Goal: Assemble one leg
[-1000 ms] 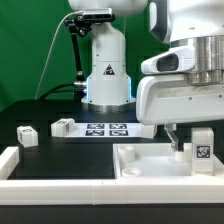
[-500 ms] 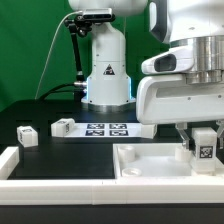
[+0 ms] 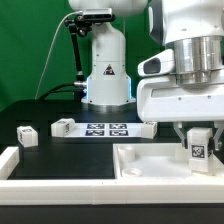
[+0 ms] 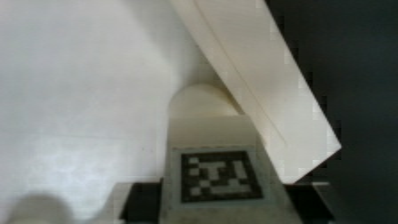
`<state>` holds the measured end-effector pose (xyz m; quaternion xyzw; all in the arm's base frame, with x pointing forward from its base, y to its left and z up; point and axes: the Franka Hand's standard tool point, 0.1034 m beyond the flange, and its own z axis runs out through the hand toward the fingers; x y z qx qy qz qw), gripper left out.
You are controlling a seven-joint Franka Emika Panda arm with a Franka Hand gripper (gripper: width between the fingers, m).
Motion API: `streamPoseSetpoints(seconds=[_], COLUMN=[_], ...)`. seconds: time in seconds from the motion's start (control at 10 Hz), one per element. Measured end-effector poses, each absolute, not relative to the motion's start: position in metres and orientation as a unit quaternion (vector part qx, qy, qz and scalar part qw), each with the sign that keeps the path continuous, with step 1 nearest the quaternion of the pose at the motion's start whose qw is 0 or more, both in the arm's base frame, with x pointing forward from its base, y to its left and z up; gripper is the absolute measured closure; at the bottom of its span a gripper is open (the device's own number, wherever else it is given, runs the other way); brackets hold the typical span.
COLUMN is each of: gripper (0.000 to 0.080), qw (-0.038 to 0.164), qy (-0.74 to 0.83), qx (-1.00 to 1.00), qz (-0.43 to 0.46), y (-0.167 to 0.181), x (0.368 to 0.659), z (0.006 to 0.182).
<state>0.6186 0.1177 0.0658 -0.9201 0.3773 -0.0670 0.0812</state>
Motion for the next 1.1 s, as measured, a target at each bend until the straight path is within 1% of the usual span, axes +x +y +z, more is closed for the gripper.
streamPoseSetpoints(seconds=[0.2, 0.3, 0.6, 1.0, 1.1], gripper=[0.0509, 0.0509, 0.0509, 0.0509, 0.0509], qw=[0.103, 0.112, 0.131, 0.136, 0.136], qy=[0.474, 0.559, 0.730, 0.843, 0.835], qx=[-0.872, -0.821, -0.671, -0.520, -0.533], qz=[-0.058, -0.044, -0.010, 0.019, 0.017], y=[0.1164, 0.1188, 0.1214, 0.1260, 0.1260], x=[0.6186, 0.6172, 0.6163, 0.6150, 0.6149], z=[0.0656, 0.0657, 0.0656, 0.0626, 0.0624])
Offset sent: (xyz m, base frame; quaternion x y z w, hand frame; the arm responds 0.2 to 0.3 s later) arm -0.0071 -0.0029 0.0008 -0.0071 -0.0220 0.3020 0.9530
